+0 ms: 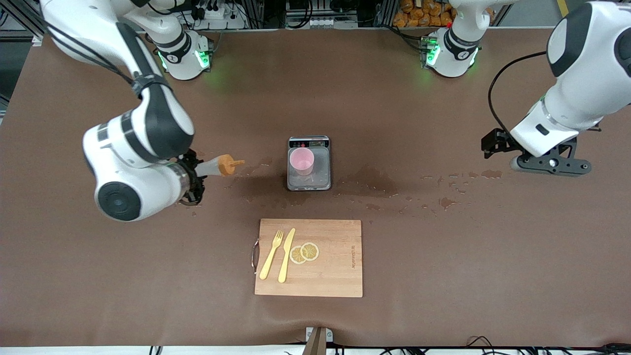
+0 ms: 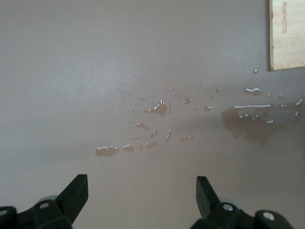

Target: Add sauce to pink cup with both arms

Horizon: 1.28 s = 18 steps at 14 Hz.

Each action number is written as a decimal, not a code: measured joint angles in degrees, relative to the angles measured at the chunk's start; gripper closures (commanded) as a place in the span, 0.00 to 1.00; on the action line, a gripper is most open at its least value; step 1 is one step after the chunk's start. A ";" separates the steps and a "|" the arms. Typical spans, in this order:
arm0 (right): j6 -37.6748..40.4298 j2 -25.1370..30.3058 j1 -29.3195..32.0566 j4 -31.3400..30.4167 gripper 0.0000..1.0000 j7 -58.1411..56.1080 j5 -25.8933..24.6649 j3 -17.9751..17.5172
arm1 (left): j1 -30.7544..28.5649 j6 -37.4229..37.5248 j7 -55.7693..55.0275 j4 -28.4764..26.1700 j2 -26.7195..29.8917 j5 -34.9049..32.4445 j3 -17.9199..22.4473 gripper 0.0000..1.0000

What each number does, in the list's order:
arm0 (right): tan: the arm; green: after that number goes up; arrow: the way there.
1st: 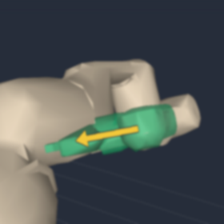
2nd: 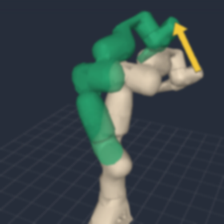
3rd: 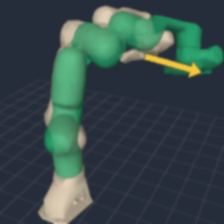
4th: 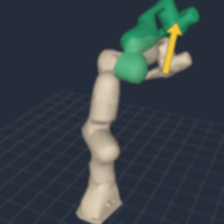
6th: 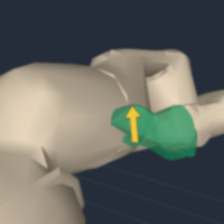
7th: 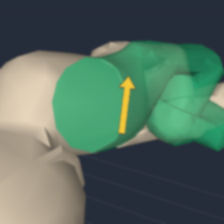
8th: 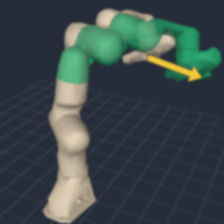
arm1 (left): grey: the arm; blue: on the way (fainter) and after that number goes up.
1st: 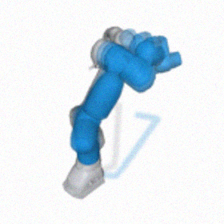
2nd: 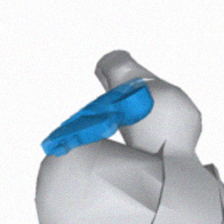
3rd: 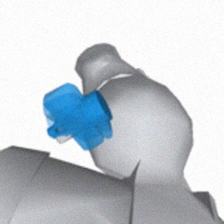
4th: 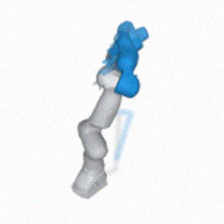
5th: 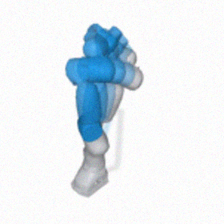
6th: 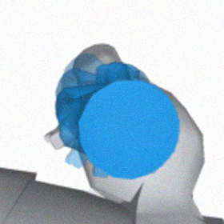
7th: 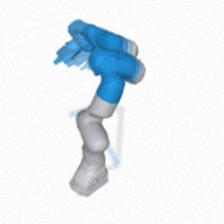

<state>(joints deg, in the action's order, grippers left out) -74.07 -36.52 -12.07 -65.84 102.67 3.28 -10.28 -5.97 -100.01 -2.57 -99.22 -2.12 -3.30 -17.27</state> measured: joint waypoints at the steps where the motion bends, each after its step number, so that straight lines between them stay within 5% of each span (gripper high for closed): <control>1: -0.23 -0.10 -0.94 -0.08 0.61 1.09 -0.27 0.02 | 3.20 0.81 0.43 -0.02 0.84 0.74 3.53 0.00; 4: -1.72 -0.44 -3.26 -0.43 0.62 4.25 -2.16 0.06 | 11.41 1.96 1.79 -0.08 2.98 2.39 12.32 0.00; 18: -4.73 -5.28 -12.76 -1.04 0.67 16.11 -14.71 0.11 | 12.14 4.08 1.28 -0.16 4.62 5.58 13.83 0.00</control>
<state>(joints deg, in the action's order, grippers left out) -78.80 -41.80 -24.83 -66.88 118.79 -11.43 -10.17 6.17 -95.93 -1.29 -99.37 2.50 2.28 -3.44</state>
